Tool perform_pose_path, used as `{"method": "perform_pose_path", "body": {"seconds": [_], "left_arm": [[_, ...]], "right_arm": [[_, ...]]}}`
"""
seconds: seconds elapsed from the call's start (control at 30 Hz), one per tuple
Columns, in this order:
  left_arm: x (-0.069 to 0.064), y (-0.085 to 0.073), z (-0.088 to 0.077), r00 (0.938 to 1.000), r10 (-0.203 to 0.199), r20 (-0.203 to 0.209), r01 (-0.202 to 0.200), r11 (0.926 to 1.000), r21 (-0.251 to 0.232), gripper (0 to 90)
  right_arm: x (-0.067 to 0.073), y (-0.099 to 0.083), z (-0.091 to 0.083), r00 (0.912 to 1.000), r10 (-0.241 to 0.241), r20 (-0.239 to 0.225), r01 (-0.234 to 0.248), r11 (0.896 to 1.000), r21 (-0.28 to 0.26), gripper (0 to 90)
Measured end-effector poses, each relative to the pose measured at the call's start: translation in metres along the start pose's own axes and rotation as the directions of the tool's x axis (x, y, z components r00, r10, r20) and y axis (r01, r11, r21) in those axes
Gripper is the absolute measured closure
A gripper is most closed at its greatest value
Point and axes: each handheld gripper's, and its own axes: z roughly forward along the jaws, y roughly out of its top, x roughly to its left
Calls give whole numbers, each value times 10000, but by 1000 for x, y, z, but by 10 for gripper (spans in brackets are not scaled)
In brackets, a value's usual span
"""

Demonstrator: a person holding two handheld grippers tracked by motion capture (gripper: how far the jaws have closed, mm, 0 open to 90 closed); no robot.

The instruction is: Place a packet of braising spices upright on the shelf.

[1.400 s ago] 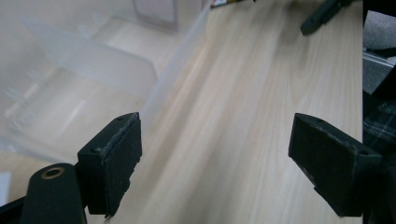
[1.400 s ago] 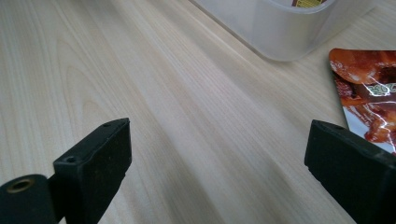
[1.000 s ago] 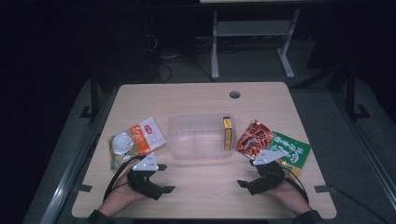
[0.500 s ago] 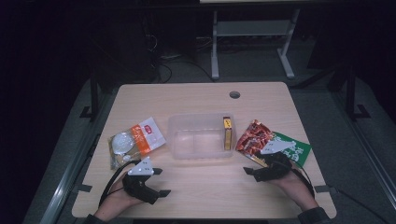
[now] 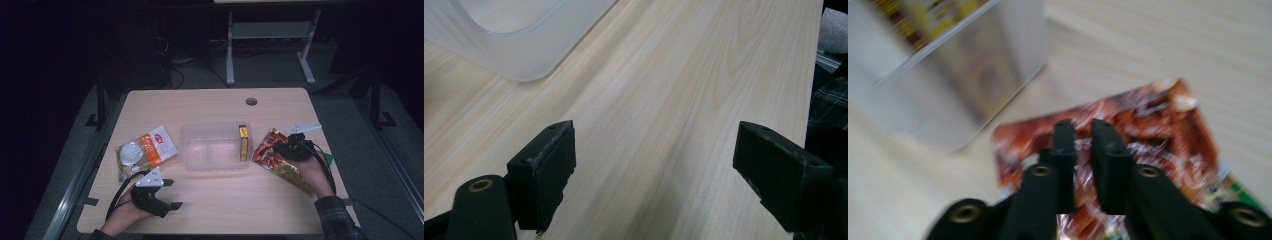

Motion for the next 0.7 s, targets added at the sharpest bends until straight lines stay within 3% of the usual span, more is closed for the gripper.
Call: {"method": "perform_pose_path", "body": {"seconds": [0.1, 0.27, 0.33, 0.37, 0.63, 0.7], "left_arm": [[1, -1, 0, 10000, -25, -12, 25, 10000, 27, 168], [2, -2, 0, 10000, -27, -6, 27, 10000, 36, 168], [2, -2, 1, 10000, -42, 18, 42, 10000, 26, 168], [2, -2, 1, 10000, -14, 26, 14, 10000, 53, 168], [3, -2, 2, 10000, -1, 36, 1, 9999, 107, 168], [3, -2, 3, 10000, -23, 67, 22, 9999, 107, 168]], "right_arm": [[-9, 11, 9, 9992, 299, 280, -303, 9995, 123, 896], [-28, 24, 25, 9973, 546, 492, -548, 9985, 21, 898], [-35, 27, 32, 9955, 408, 860, -432, 9987, 260, 898], [-39, 29, 35, 9952, 544, 816, -566, 9981, 241, 899], [-72, 16, 58, 9827, 1230, 1388, -1244, 9922, 15, 900], [-78, 14, 62, 9796, 1387, 1452, -1428, 9896, 185, 900]]}}
